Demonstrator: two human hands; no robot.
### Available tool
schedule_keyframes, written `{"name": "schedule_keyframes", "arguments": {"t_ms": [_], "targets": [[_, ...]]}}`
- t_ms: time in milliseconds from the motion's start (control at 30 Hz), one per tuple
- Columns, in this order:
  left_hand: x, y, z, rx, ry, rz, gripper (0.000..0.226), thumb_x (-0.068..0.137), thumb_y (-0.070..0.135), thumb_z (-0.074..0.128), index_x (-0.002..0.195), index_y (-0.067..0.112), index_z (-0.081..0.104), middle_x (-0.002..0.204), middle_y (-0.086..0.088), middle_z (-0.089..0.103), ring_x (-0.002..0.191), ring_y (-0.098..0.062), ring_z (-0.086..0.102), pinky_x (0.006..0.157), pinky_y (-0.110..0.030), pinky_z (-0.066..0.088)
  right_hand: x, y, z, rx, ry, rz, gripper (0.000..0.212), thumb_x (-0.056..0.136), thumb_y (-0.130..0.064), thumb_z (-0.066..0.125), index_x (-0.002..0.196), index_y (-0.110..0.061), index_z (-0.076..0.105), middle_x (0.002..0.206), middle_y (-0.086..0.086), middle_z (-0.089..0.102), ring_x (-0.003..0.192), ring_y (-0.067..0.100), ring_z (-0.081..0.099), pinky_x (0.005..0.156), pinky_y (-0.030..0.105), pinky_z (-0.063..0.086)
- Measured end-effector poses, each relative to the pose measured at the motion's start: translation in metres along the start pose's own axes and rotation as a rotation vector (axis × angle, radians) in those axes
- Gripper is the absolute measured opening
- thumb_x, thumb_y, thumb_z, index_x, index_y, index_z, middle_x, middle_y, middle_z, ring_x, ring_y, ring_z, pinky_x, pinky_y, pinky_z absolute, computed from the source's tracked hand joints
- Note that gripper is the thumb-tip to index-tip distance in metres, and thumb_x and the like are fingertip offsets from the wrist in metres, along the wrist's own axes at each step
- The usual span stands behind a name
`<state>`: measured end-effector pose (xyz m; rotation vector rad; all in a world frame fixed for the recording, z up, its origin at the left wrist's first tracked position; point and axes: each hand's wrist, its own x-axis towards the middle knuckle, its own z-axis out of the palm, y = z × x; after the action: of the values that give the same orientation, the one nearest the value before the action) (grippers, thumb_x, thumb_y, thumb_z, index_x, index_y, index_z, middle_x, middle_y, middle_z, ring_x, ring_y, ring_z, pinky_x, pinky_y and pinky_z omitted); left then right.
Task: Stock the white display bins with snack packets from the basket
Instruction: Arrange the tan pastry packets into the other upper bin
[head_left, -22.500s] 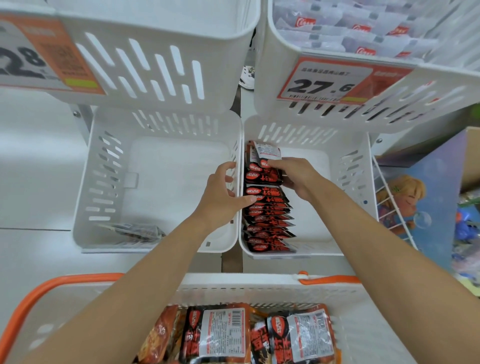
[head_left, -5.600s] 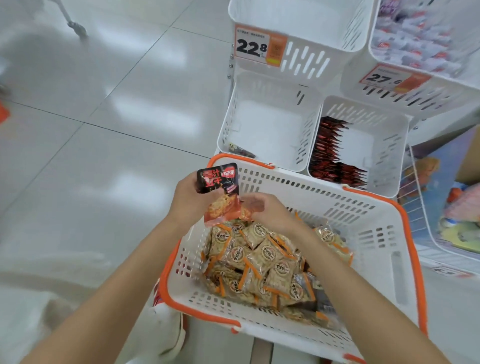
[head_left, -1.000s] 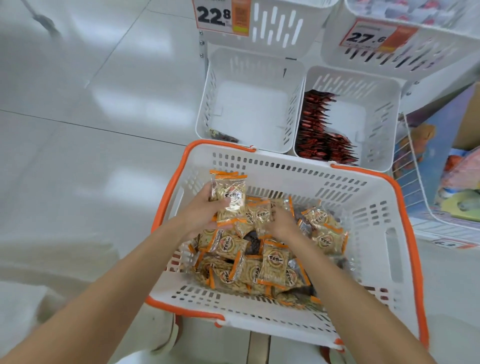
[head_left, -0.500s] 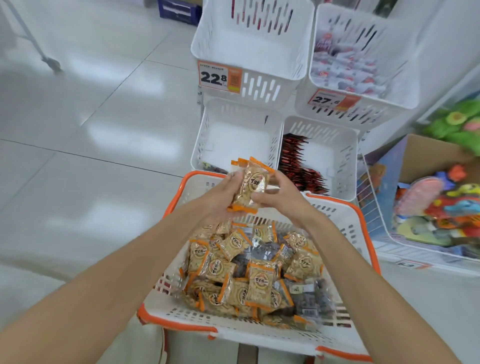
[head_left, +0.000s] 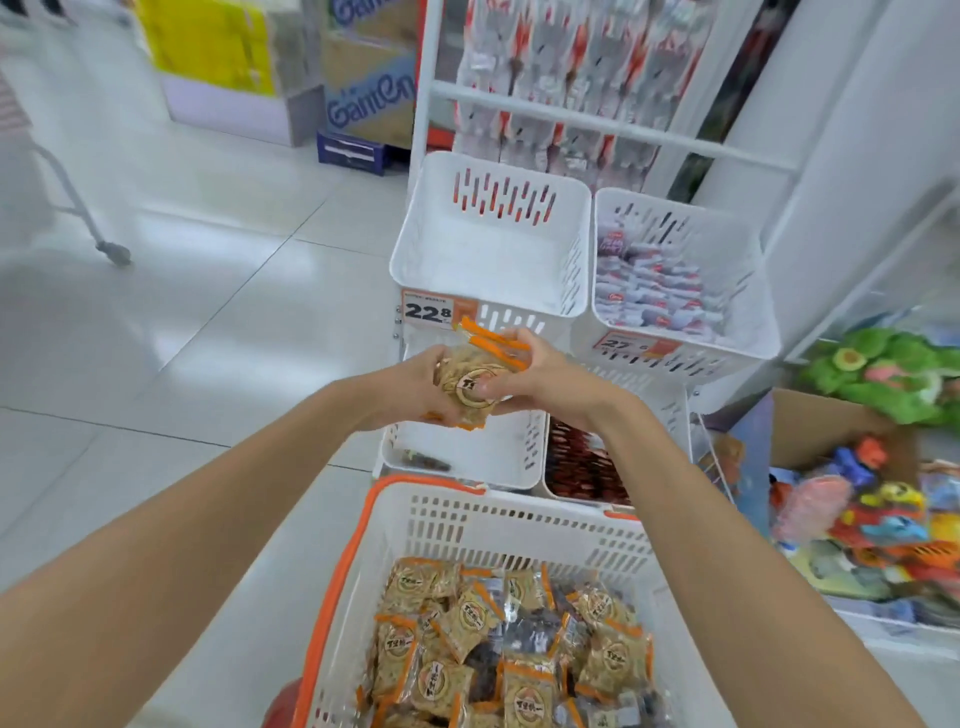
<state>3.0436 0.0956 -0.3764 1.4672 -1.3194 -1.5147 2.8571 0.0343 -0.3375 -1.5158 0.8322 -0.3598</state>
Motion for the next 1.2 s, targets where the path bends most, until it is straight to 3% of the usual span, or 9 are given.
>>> {"name": "schedule_keyframes", "arguments": {"t_ms": [133, 233, 333, 467, 567, 633, 733, 1000, 1200], "targets": [[0.016, 0.034, -0.045, 0.097, 0.106, 0.124, 0.096, 0.061, 0.009, 0.086, 0.141, 0.025, 0.037, 0.124, -0.003, 0.061, 0.105, -0.013, 0.066, 0.084, -0.029, 0.057, 0.035, -0.047, -0.011, -0.163, 0.105, -0.14, 0.043, 0.078, -0.001, 0.077, 0.117, -0.006, 0.059, 0.098, 0.011, 0.069, 0.079, 0.015, 0.071, 0.069, 0.03, 0.059], [0.027, 0.044, -0.081, 0.207, 0.411, 0.245, 0.089, 0.064, 0.017, 0.09, 0.139, 0.031, 0.042, 0.123, 0.0, 0.053, 0.109, -0.011, 0.056, 0.074, -0.016, 0.048, 0.07, -0.072, -0.034, -0.15, 0.284, -0.274, 0.038, 0.077, -0.004, 0.079, 0.111, -0.007, 0.062, 0.102, 0.014, 0.067, 0.082, 0.02, 0.07, 0.071, 0.034, 0.06], [0.049, 0.034, -0.108, 0.354, 0.678, 0.257, 0.098, 0.063, 0.03, 0.09, 0.144, 0.029, 0.036, 0.139, -0.004, 0.04, 0.124, -0.018, 0.042, 0.096, -0.032, 0.046, 0.114, -0.079, -0.052, -0.275, 0.451, -0.36, 0.035, 0.08, -0.009, 0.077, 0.108, -0.012, 0.057, 0.101, 0.009, 0.06, 0.083, 0.019, 0.066, 0.07, 0.034, 0.059], [0.079, 0.017, -0.119, 0.344, 0.575, 0.174, 0.126, 0.063, 0.039, 0.089, 0.156, 0.02, 0.006, 0.159, 0.003, 0.02, 0.147, -0.017, 0.018, 0.117, -0.035, 0.023, 0.18, -0.062, -0.049, -0.682, 0.38, -0.36, 0.033, 0.078, -0.018, 0.077, 0.1, -0.022, 0.053, 0.1, 0.003, 0.054, 0.086, 0.017, 0.052, 0.064, 0.025, 0.041], [0.095, 0.003, -0.118, 0.239, 0.485, 0.316, 0.097, 0.069, 0.026, 0.087, 0.146, 0.026, 0.029, 0.136, 0.012, 0.054, 0.126, -0.01, 0.05, 0.093, -0.016, 0.043, 0.216, -0.044, -0.04, -0.834, 0.058, -0.131, 0.033, 0.079, -0.024, 0.079, 0.103, -0.019, 0.056, 0.101, 0.004, 0.056, 0.088, 0.02, 0.055, 0.071, 0.026, 0.048], [0.099, -0.008, -0.114, 0.224, 0.493, 0.363, 0.084, 0.073, 0.016, 0.084, 0.136, 0.042, 0.036, 0.114, 0.026, 0.062, 0.106, 0.007, 0.057, 0.074, -0.004, 0.044, 0.221, -0.046, -0.041, -0.71, -0.149, 0.1, 0.035, 0.083, -0.035, 0.075, 0.11, -0.018, 0.06, 0.106, 0.003, 0.06, 0.092, 0.017, 0.059, 0.082, 0.031, 0.052], [0.103, -0.022, -0.109, 0.18, 0.553, 0.39, 0.08, 0.075, 0.013, 0.081, 0.125, 0.057, 0.037, 0.109, 0.041, 0.057, 0.103, 0.017, 0.053, 0.071, -0.002, 0.043, 0.22, -0.051, -0.057, -0.382, -0.299, 0.23, 0.041, 0.089, -0.046, 0.064, 0.117, -0.016, 0.063, 0.121, 0.001, 0.06, 0.116, 0.016, 0.057, 0.096, 0.033, 0.051], [0.105, -0.019, -0.11, 0.113, 0.493, 0.389, 0.072, 0.07, 0.034, 0.085, 0.13, 0.039, 0.048, 0.117, 0.022, 0.064, 0.11, 0.004, 0.059, 0.086, -0.021, 0.051, 0.222, -0.039, -0.036, -0.518, -0.151, 0.078, 0.032, 0.088, -0.024, 0.071, 0.118, -0.019, 0.059, 0.122, 0.017, 0.058, 0.088, 0.018, 0.059, 0.077, 0.033, 0.052], [0.103, -0.013, -0.109, 0.162, 0.541, 0.332, 0.069, 0.073, 0.039, 0.082, 0.133, 0.036, 0.048, 0.117, 0.02, 0.064, 0.109, 0.003, 0.059, 0.097, -0.033, 0.05, 0.21, -0.04, -0.04, -0.522, -0.134, 0.085, 0.037, 0.09, -0.042, 0.065, 0.126, -0.037, 0.058, 0.136, 0.0, 0.046, 0.116, 0.014, 0.054, 0.088, 0.027, 0.048]]}}
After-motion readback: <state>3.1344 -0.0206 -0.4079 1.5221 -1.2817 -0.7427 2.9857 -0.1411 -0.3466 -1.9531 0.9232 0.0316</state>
